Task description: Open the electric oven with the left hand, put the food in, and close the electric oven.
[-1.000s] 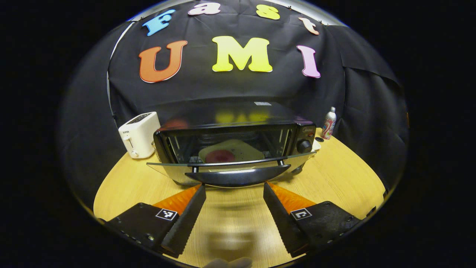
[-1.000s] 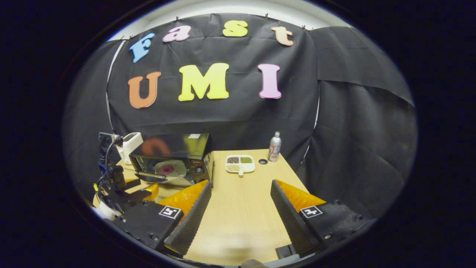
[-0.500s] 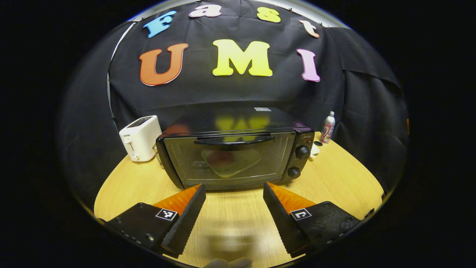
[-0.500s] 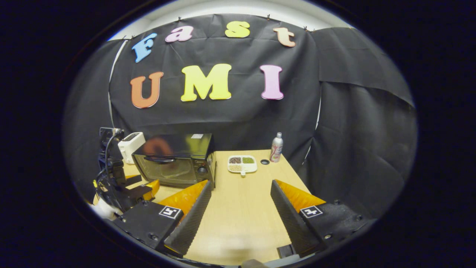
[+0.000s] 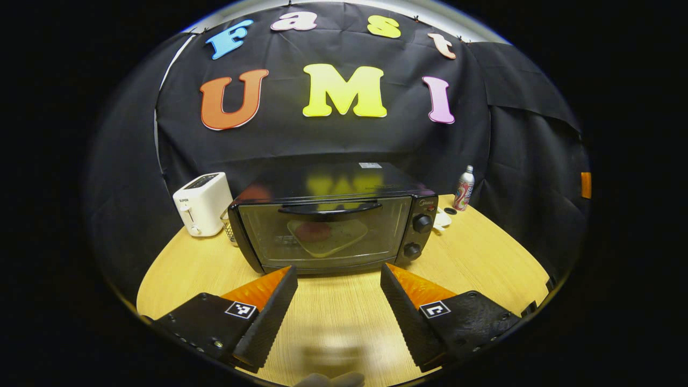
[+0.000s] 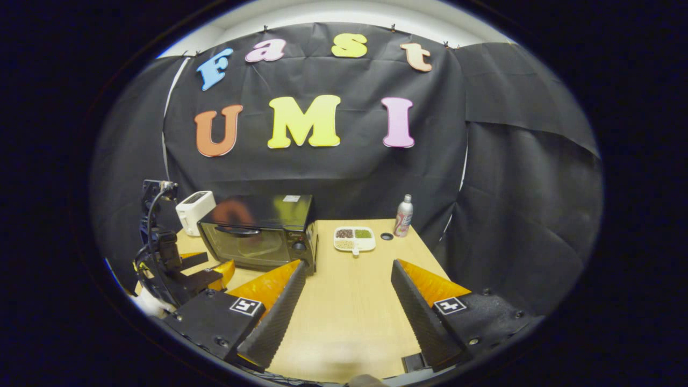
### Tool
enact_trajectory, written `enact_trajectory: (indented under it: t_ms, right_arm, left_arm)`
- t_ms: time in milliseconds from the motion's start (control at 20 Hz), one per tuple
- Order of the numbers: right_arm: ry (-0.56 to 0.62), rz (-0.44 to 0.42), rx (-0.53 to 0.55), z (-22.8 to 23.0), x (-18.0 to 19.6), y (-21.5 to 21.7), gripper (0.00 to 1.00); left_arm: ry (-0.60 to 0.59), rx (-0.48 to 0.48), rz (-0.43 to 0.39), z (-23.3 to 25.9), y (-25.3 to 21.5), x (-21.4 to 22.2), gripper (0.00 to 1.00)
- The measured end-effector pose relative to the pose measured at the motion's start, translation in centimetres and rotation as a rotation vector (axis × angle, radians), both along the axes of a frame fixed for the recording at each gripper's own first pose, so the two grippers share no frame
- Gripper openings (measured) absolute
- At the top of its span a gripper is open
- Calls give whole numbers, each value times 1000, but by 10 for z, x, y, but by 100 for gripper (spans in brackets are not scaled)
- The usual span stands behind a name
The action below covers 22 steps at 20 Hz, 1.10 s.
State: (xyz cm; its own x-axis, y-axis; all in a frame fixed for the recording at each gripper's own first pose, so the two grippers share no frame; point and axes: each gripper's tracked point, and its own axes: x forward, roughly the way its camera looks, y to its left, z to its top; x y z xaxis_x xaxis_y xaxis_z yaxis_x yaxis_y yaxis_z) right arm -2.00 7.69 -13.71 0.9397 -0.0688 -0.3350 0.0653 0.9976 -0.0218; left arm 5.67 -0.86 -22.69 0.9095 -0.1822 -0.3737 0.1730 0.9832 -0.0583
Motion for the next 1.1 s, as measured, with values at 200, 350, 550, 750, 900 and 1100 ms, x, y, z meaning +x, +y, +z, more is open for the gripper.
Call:
enact_trajectory:
  t_ms: [200,350,550,750,900,1100]
  right_arm:
    - [-54,30,8,22,-3,-4,97]
    - [-95,52,21,45,-11,-17,96]
    - [-155,105,34,76,-28,-40,97]
    - [-247,120,22,106,-50,-76,96]
    - [-300,131,21,118,-64,-89,96]
    - [-312,155,30,112,-84,-97,96]
  left_arm:
    - [-66,-27,16,48,-2,-17,94]
    - [-151,-44,51,101,-1,-39,94]
    - [-256,-42,118,171,0,-82,95]
    - [-338,-46,180,217,0,-132,94]
    - [-382,-34,220,232,1,-166,94]
    - [-418,-8,267,237,1,-199,94]
